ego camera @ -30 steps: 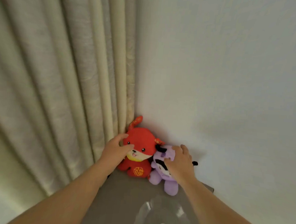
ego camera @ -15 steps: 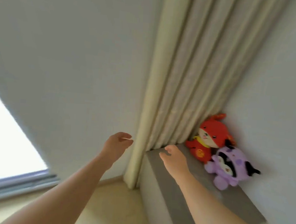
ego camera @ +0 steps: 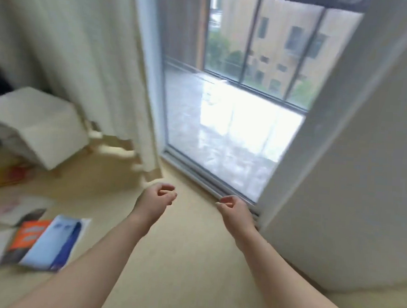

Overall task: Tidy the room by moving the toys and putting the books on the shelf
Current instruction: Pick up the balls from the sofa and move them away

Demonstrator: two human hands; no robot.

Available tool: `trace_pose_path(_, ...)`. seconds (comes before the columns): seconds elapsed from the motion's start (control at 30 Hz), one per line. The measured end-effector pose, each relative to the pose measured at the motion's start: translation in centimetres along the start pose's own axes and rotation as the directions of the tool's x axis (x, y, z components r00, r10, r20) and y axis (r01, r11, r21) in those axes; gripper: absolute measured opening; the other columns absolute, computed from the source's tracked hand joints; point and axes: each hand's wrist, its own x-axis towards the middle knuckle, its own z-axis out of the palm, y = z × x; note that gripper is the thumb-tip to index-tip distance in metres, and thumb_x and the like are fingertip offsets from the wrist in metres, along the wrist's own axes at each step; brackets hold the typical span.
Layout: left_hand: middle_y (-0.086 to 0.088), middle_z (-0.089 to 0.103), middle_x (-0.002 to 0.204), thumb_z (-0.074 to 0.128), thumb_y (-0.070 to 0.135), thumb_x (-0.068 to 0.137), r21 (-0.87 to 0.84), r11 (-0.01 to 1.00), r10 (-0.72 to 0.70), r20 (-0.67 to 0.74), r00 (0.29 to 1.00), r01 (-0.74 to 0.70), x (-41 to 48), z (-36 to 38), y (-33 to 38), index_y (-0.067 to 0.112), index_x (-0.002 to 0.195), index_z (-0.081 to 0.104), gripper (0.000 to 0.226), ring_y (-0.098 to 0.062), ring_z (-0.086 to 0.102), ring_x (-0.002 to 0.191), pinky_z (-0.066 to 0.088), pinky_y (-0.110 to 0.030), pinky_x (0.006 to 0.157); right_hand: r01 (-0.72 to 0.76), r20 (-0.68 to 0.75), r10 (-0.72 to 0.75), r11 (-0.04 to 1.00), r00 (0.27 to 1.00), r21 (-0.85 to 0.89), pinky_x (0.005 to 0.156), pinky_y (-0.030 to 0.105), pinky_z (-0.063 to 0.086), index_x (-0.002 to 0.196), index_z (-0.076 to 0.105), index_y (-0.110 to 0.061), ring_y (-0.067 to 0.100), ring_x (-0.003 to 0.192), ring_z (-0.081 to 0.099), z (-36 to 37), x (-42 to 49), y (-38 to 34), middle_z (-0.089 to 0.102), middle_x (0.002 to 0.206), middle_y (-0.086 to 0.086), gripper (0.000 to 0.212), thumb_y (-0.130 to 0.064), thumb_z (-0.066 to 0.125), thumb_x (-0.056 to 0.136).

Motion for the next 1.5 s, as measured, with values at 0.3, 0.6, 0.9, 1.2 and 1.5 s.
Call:
trace_pose_path(0.3,-0.004,0.058,0.081,0.055,0.008,0.091,-0.157,0.98,-0.175,-0.405,0.897,0.121,2.6,-22.3,-6.4,0.015,0.091,0.059,0.008,-0.013,0.054,0.071,0.04,-0.021,0.06,0.119,0.376,-0.087,0.991,0.923,-0.064,0.072,0.025,0.042,0.106,0.061,-0.013,0.017,0.082,0.056,22.7,2.3,-10.3,0.061,0.088,0.0,0.02,-0.017,0.058,0.086)
trace_pose_path(0.6,-0.005,0.062,0.083,0.055,0.01,0.091,-0.314,0.934,-0.332,-0.577,0.746,0.173,11.3,-35.1,-9.1,0.014,0.096,0.061,0.01,-0.018,0.057,0.079,0.044,-0.03,0.073,0.238,0.573,-0.132,0.964,0.809,-0.114,0.064,0.021,0.039,0.104,0.059,-0.017,0.016,0.084,0.054,38.9,10.0,-20.7,0.06,0.09,-0.002,0.018,-0.019,0.056,0.087)
trace_pose_path(0.9,0.0,0.065,0.091,0.056,0.015,0.091,-0.381,0.901,-0.426,-0.687,0.588,0.207,16.7,-48.6,-11.3,0.018,0.097,0.063,0.009,-0.017,0.062,0.086,0.048,-0.03,0.077,0.331,0.721,-0.109,0.928,0.684,-0.174,0.062,0.019,0.038,0.114,0.059,-0.013,0.014,0.085,0.053,54.3,11.8,-30.8,0.058,0.094,-0.002,0.026,-0.019,0.056,0.088)
trace_pose_path(1.2,-0.002,0.065,0.1,0.054,0.017,0.092,-0.339,0.91,-0.413,-0.697,0.587,0.237,22.5,-62.8,-13.3,0.021,0.1,0.06,0.011,-0.02,0.06,0.098,0.045,-0.032,0.084,0.332,0.76,-0.083,0.926,0.645,-0.18,0.053,0.016,0.035,0.116,0.058,-0.013,0.011,0.078,0.053,68.5,12.3,-38.6,0.058,0.096,0.0,0.027,-0.018,0.054,0.09)
trace_pose_path(1.5,0.006,0.065,0.095,0.054,0.022,0.092,-0.322,0.902,-0.431,-0.697,0.573,0.287,34.2,-73.3,-13.5,0.026,0.096,0.061,0.009,-0.016,0.061,0.095,0.048,-0.034,0.088,0.309,0.784,-0.043,0.932,0.619,-0.192,0.058,0.022,0.038,0.105,0.059,-0.018,0.01,0.069,0.049,80.9,19.9,-45.7,0.053,0.077,-0.006,0.018,-0.017,0.05,0.089)
